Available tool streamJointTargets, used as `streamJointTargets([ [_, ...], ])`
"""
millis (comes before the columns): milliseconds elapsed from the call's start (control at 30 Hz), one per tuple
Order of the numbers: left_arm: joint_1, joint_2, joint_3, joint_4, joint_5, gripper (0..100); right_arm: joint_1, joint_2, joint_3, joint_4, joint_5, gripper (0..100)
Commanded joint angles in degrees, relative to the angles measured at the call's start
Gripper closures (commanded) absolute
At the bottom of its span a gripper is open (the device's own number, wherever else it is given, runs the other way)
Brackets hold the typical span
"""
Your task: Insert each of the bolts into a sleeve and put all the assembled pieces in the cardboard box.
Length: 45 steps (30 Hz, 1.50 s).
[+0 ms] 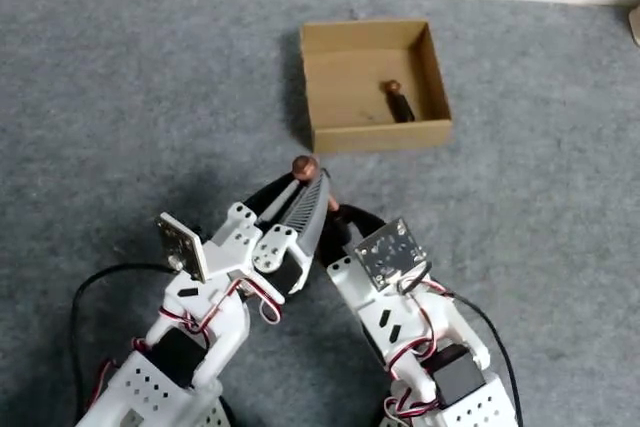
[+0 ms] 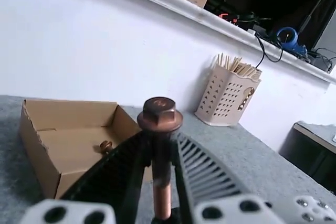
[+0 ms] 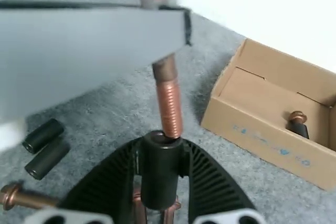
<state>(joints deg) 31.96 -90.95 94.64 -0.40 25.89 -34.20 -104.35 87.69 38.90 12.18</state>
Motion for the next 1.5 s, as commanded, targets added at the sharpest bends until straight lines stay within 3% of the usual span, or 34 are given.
streamJointTargets([
  [0,1.27,0.66,-0.04,0.53,0.18,99,-1.54,-0.92,-4.35,-0.04,-0.09,99.4],
  [133,1.45,0.66,0.48,0.62,0.44,99,-1.45,-0.92,-4.44,0.04,0.09,99.4],
  [267,4.88,0.66,1.36,0.62,0.18,99,-0.92,-0.92,-4.09,0.04,5.98,99.4],
  [400,7.34,0.66,2.68,0.62,0.09,99,3.47,-0.92,-4.44,-0.13,4.4,99.4],
  [600,7.25,0.66,2.68,0.62,0.09,99,6.02,-0.92,-4.53,-0.13,3.6,99.4],
  [1167,3.74,1.27,1.01,0.62,0.18,99,3.47,-0.92,-4.7,1.19,3.6,99.4],
  [1300,3.12,9.54,-3.47,0.62,0.35,99,1.54,-0.92,-8.13,4.97,3.6,99.4],
  [1467,2.42,31.6,-13.85,0.26,0.44,99,1.71,-0.92,-10.95,5.93,3.6,99.4],
])
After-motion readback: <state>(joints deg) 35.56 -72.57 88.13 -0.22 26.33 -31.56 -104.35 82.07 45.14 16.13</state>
